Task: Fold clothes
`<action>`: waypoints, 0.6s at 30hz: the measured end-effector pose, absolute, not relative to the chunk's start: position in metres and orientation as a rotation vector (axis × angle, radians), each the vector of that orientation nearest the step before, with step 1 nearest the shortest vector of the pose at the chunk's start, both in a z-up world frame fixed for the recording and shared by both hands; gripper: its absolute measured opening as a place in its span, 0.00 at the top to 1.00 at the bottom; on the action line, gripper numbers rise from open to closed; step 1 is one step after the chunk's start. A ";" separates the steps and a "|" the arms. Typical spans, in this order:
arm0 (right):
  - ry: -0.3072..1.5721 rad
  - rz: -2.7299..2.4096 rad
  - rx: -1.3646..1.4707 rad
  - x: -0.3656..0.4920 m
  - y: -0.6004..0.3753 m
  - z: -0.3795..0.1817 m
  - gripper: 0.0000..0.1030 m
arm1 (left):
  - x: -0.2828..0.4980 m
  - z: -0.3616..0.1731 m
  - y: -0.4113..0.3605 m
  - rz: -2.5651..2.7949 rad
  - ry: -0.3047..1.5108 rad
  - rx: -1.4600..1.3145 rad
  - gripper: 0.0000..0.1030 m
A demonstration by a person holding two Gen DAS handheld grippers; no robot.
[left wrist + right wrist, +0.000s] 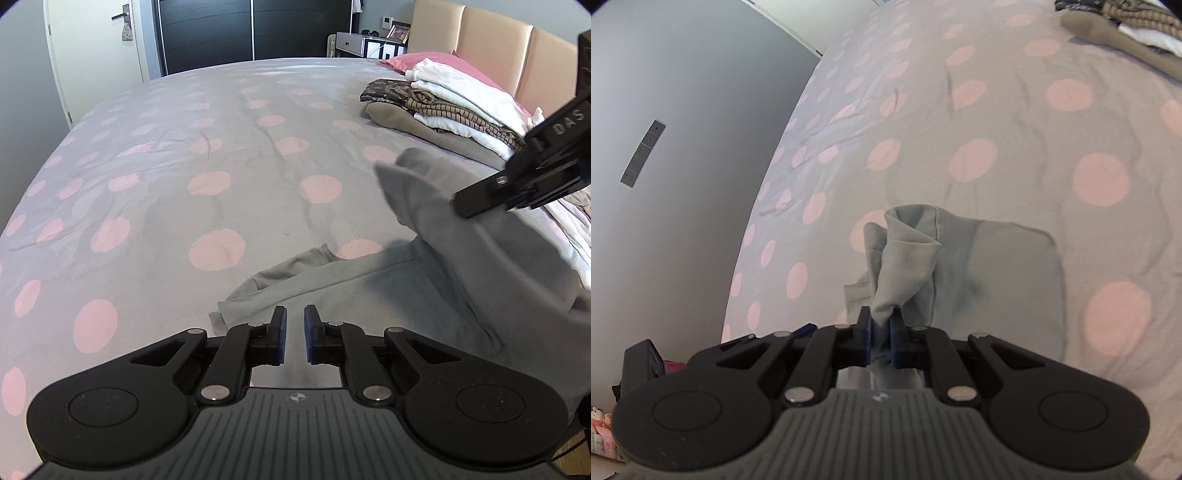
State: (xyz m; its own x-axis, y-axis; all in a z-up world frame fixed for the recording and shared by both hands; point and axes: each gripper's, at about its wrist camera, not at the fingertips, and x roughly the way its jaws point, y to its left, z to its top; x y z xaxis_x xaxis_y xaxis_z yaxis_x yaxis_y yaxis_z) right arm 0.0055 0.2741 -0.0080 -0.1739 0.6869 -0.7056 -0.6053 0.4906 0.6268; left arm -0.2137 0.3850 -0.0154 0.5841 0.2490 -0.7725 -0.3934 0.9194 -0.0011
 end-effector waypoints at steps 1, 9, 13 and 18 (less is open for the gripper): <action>1.330 1.150 0.076 0.001 0.284 -0.013 0.90 | -0.214 -0.016 0.387 0.381 0.873 -0.185 0.92; 1.438 1.202 -0.006 -0.043 0.351 -0.063 0.90 | -0.218 -0.024 0.409 0.457 0.918 -0.221 0.92; 1.464 1.209 -0.031 -0.053 0.372 -0.082 0.90 | -0.225 -0.030 0.417 0.482 0.940 -0.232 0.92; 1.494 1.192 -0.072 -0.058 0.385 -0.103 0.86 | -0.227 -0.036 0.421 0.497 0.970 -0.233 0.92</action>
